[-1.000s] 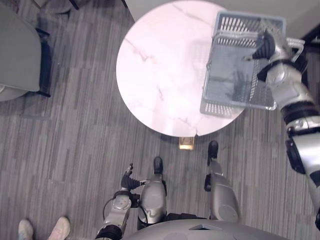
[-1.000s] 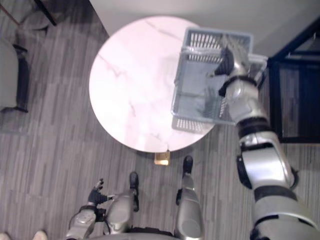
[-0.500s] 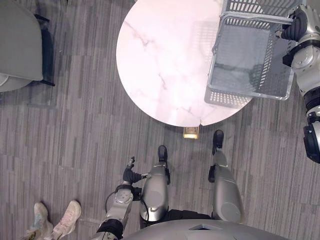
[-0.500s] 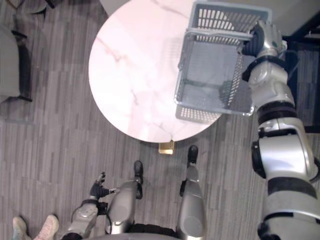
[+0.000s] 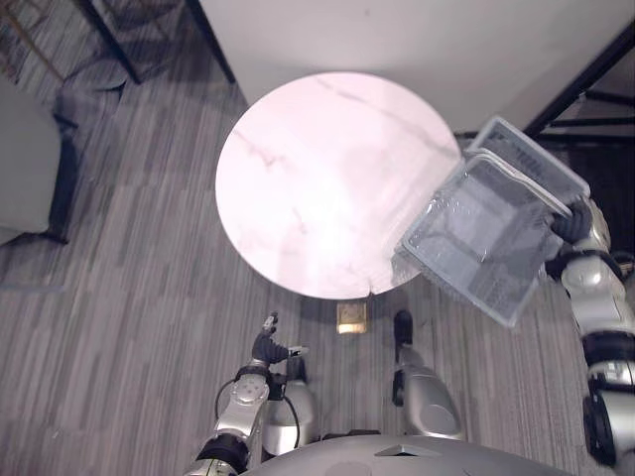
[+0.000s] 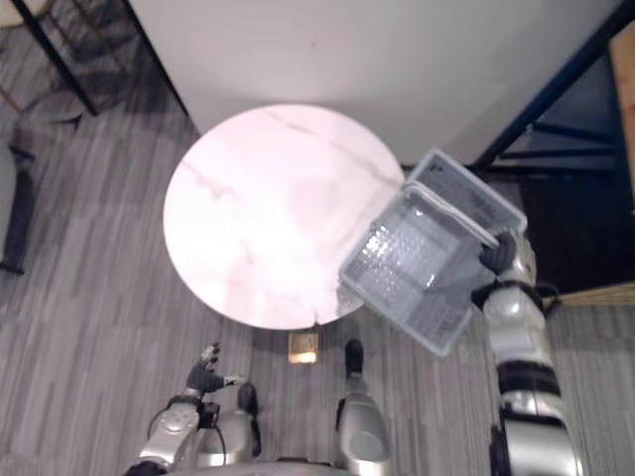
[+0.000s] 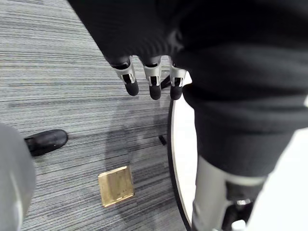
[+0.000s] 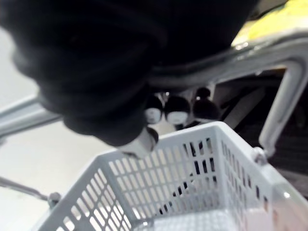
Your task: Pick vegetable in the basket
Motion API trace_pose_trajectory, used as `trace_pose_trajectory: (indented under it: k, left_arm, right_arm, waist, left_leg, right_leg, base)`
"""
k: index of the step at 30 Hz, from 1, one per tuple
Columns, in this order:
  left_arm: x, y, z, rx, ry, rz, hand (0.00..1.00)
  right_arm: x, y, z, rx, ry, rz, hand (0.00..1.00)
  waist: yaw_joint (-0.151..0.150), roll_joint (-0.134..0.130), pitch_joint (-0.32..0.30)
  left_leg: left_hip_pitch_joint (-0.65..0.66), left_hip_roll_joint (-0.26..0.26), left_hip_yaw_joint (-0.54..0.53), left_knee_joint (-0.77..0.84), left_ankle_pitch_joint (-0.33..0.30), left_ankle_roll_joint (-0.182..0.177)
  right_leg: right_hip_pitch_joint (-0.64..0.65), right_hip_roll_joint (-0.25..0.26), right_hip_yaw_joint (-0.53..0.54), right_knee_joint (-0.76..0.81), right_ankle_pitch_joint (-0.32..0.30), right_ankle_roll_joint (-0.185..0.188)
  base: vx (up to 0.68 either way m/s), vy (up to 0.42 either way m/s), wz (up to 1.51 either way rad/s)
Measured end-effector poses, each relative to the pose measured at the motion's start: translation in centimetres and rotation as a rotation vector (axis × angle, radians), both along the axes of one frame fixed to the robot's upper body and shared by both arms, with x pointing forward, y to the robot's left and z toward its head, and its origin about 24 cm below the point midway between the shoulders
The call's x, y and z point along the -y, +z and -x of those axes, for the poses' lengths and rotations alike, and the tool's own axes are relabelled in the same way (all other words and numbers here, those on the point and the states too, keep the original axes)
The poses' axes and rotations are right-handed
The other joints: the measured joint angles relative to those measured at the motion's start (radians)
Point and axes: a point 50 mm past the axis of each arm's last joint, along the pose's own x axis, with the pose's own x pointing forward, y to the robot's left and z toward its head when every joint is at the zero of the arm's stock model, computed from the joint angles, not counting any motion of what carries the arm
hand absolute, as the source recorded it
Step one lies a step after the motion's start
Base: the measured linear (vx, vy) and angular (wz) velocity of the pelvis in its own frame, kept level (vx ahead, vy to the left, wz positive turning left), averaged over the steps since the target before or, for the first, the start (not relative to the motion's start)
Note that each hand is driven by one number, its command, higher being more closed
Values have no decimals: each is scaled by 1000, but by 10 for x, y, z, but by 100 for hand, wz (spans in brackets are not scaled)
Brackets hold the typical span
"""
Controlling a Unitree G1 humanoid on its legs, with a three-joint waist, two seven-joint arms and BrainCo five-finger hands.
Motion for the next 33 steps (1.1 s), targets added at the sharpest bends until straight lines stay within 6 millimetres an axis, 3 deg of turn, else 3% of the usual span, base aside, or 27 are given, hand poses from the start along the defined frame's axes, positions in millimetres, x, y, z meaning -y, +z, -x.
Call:
trace_pose_trajectory:
  k: [1,3,4,5,6,8,10,12,13,15,16,17,18,19,20,21,24,26,27,29,30,31,32,33]
  left_arm:
    - [-3,-2,5,-17,2,-8,0]
    - [-6,-4,9,-38,12,-16,0]
    - [-7,-8,17,-65,23,-13,0]
    - [-13,-8,20,-74,43,-23,0]
    - [-16,-10,24,-88,56,-24,0]
    - [-16,-13,31,-112,76,-18,0]
    - [-14,-13,32,-109,93,-2,0]
    - [-14,-17,32,-133,100,0,0]
    - [-14,-17,33,-136,101,2,0]
    - [-10,-26,46,-200,146,27,0]
    - [-8,-28,49,-212,144,24,0]
    - [-6,-30,53,-232,145,25,0]
    - [-3,-33,58,-254,149,27,0]
    - [-2,-34,59,-262,157,37,0]
    - [-5,-34,60,-259,189,39,0]
    - [-11,-33,60,-247,223,22,0]
    - [-13,-30,55,-219,239,7,0]
    - [-6,-27,45,-173,255,39,0]
    - [-5,-26,43,-168,256,40,0]
    - [3,-24,35,-146,233,47,0]
    - [5,-24,33,-141,231,50,0]
    - [7,-24,31,-138,227,54,0]
    - [7,-24,32,-143,220,51,0]
    - [5,-24,32,-142,218,46,0]
  right_arm:
    - [-2,-6,10,32,-37,-39,100]
    - [-6,-20,21,50,-77,-119,100]
    - [-11,-35,30,45,-105,-183,100]
    - [-19,-52,40,20,-129,-247,100]
    - [-23,-59,43,9,-134,-280,100]
    - [-36,-83,53,-47,-158,-369,100]
    - [-43,-101,58,-97,-176,-431,100]
    - [-50,-121,73,-171,-199,-487,100]
    - [-51,-123,75,-177,-203,-496,100]
    - [-63,-142,99,-228,-241,-582,100]
    - [-63,-145,105,-238,-252,-597,100]
    - [-64,-148,112,-246,-267,-617,100]
    - [-68,-152,115,-257,-267,-640,100]
    - [-71,-153,114,-257,-263,-652,100]
    - [-75,-154,113,-264,-245,-664,100]
    - [-82,-158,113,-284,-225,-681,100]
    - [-82,-166,122,-326,-241,-684,100]
    - [-76,-169,132,-356,-263,-672,100]
    - [-76,-170,133,-361,-264,-672,100]
    - [-76,-175,138,-390,-278,-677,100]
    - [-76,-176,139,-397,-279,-679,100]
    - [-78,-180,146,-425,-286,-683,100]
    - [-84,-183,148,-453,-265,-683,100]
    - [-86,-184,148,-456,-259,-686,100]
  waist:
    - [-10,-6,-7]
    - [-19,7,-20]
    - [-15,8,-35]
    - [-24,-20,-51]
    - [-15,-19,-58]
    - [-10,0,-74]
    - [-11,11,-85]
    - [-17,39,-99]
    - [-23,39,-99]
    - [-35,31,-109]
    - [-34,31,-112]
    - [-27,39,-116]
    - [-27,53,-123]
    - [-28,49,-120]
    - [-26,38,-113]
    - [-6,33,-110]
    - [-2,28,-107]
    - [2,27,-104]
    - [3,27,-103]
    - [30,38,-95]
    - [34,43,-93]
    - [53,49,-93]
    - [62,47,-101]
    - [56,37,-103]
  left_leg:
    - [34,4,51,0,-10,0]
    - [72,35,147,-5,-14,1]
    - [94,57,201,-12,-20,-8]
    - [141,45,265,-10,-34,-29]
    - [164,53,309,-4,-41,-40]
    - [213,76,459,11,-35,-31]
    - [275,60,583,9,-36,-33]
    - [309,69,696,54,2,-51]
    - [312,70,708,64,17,-53]
    - [325,99,742,244,179,-66]
    - [318,124,737,318,221,-68]
    - [298,180,715,444,249,-64]
    - [237,228,631,631,147,-22]
    - [197,224,561,692,96,9]
    - [131,191,426,746,19,41]
    - [32,118,227,744,-74,37]
    - [-80,84,110,666,-112,62]
    - [-217,44,10,469,-111,53]
    - [-237,33,-10,416,-105,47]
    - [-285,4,-66,167,-24,29]
    - [-287,6,-66,132,-9,28]
    - [-278,12,-80,133,50,33]
    - [-272,-3,-99,154,88,61]
    - [-267,-15,-100,163,90,77]
  right_leg:
    - [-6,2,-30,17,-57,-30]
    - [-28,-34,-275,89,-139,-115]
    - [-68,-83,-429,205,-160,-157]
    - [-79,-128,-551,276,-158,-186]
    - [-79,-132,-590,293,-149,-208]
    - [-84,-138,-727,366,-249,-289]
    - [-89,-212,-883,499,-305,-261]
    - [-127,-163,-818,512,-334,-257]
    - [-130,-150,-802,505,-334,-257]
    - [-135,-82,-669,470,-341,-243]
    - [-133,-62,-631,456,-344,-242]
    - [-122,-20,-574,425,-345,-243]
    - [-103,36,-505,389,-345,-256]
    - [-91,62,-462,374,-340,-265]
    - [-60,101,-402,339,-334,-273]
    - [1,152,-300,300,-330,-277]
    - [67,178,-208,263,-325,-263]
    - [102,182,-119,216,-319,-239]
    - [108,183,-100,206,-318,-236]
    - [144,186,-36,167,-318,-230]
    - [157,192,-24,159,-318,-225]
    - [179,206,14,157,-327,-209]
    - [192,203,49,184,-359,-187]
    - [186,193,58,212,-384,-175]
  base:
    - [9,3,-104]
    - [27,5,-136]
    - [136,31,-154]
    - [177,30,-155]
    - [173,28,-182]
    - [119,-16,-181]
    - [228,-69,-206]
    - [315,-123,-180]
    - [330,-155,-132]
    - [376,-168,-175]
    - [327,-118,-177]
    - [318,-79,-170]
    - [249,-54,-176]
    - [299,-73,-187]
    - [337,-55,-236]
    - [330,-16,-239]
    - [233,86,-150]
    - [176,132,-127]
    - [257,211,-126]
    - [249,234,-128]
    - [262,241,-137]
    - [321,260,-120]
    - [354,276,-105]
    - [379,287,-58]
